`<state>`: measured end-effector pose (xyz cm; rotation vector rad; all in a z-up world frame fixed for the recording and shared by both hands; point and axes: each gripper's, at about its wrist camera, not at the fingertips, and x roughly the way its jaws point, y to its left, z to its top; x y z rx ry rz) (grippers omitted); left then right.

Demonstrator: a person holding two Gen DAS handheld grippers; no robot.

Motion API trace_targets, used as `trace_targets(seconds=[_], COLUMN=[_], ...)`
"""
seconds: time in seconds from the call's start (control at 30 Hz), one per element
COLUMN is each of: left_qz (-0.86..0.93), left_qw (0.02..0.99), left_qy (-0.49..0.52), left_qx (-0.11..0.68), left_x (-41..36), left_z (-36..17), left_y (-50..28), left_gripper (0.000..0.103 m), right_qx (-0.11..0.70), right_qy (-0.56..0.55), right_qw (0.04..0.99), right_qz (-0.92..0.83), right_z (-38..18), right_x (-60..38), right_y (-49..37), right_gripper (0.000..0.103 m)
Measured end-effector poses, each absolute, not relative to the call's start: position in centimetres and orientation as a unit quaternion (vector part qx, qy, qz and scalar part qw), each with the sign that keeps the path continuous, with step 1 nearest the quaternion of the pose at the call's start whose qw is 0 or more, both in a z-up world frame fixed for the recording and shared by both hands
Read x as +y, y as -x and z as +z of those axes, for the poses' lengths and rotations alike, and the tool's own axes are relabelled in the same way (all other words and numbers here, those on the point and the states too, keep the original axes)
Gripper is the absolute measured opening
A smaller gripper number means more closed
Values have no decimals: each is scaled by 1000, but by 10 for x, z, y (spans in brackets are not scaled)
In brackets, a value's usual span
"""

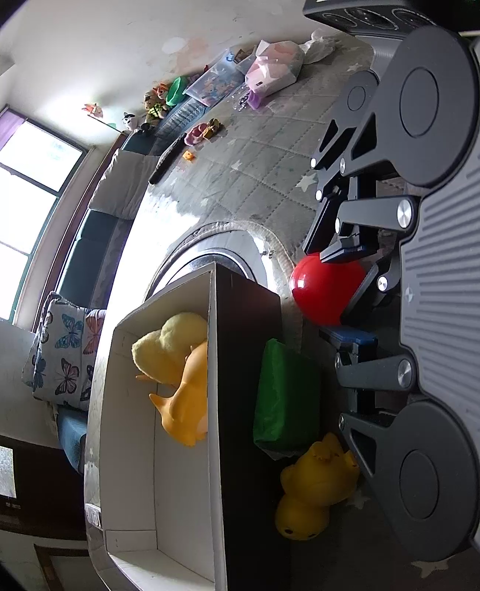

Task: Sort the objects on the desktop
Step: 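Lift the red ball with both grippers and carry it over the box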

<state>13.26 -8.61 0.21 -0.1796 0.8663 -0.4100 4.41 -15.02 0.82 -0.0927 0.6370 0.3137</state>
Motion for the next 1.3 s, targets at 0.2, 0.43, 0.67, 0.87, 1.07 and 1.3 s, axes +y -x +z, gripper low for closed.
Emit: trace_targets(seconds=[0.2, 0.43, 0.67, 0.87, 1.07, 1.3], left_qz=[-211, -225, -236, -239, -239, -235], left_qw=[885, 886, 884, 884, 899, 920], left_qy=[50, 18, 8, 20, 29, 46], left_qx=[412, 405, 403, 401, 367, 311], left_x=[-91, -96, -95, -90, -84, -75], left_z=[2, 4, 2, 5, 29, 60], left_y=[-126, -119, -116, -111, -100, -110], left_gripper=[39, 40, 40, 39, 38, 38], right_qx=[312, 312, 312, 306, 275, 226], right_qy=[49, 60, 62, 59, 61, 72], right_qw=[935, 933, 933, 934, 944, 956], right_qz=[159, 169, 171, 173, 174, 174], right_z=[8, 9, 9, 11, 30, 62], right_x=[-150, -150, -149, -149, -148, -146], right_y=[-40, -35, -27, -19, -11, -33], right_gripper=[58, 58, 58, 57, 57, 57])
